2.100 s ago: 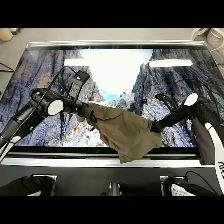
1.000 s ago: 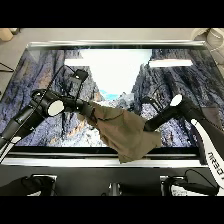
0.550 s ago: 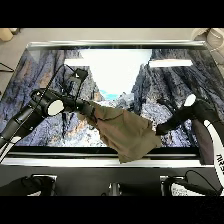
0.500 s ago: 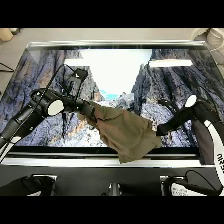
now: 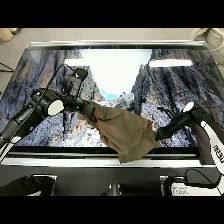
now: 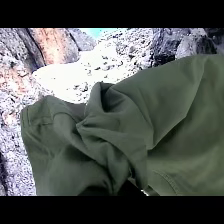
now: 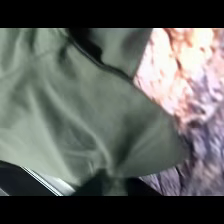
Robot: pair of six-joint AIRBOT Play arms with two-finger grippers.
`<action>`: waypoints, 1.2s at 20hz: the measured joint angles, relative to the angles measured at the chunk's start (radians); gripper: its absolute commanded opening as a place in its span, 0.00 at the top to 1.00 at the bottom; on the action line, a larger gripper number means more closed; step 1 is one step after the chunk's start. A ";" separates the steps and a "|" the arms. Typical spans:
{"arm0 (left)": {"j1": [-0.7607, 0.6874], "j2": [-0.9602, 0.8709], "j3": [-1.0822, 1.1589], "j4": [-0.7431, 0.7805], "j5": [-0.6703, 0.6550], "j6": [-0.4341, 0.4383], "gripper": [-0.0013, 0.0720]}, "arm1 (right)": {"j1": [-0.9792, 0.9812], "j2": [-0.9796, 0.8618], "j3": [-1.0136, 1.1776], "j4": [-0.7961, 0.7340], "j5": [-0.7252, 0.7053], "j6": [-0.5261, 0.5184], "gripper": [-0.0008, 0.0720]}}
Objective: Fold the shirts.
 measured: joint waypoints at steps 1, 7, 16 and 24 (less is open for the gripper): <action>0.000 0.001 0.003 0.000 0.000 0.000 0.95 | 0.000 -0.001 0.006 0.010 0.000 -0.014 0.97; 0.000 0.057 0.183 0.088 0.006 0.034 0.95 | -0.002 0.173 0.232 0.113 -0.018 -0.105 0.97; 0.000 0.225 0.807 0.256 0.256 0.007 0.95 | -0.003 0.739 0.729 0.149 -0.563 -0.135 0.97; 0.056 0.285 0.821 0.287 0.443 -0.050 0.95 | -0.002 0.807 0.772 0.094 -0.473 -0.017 0.97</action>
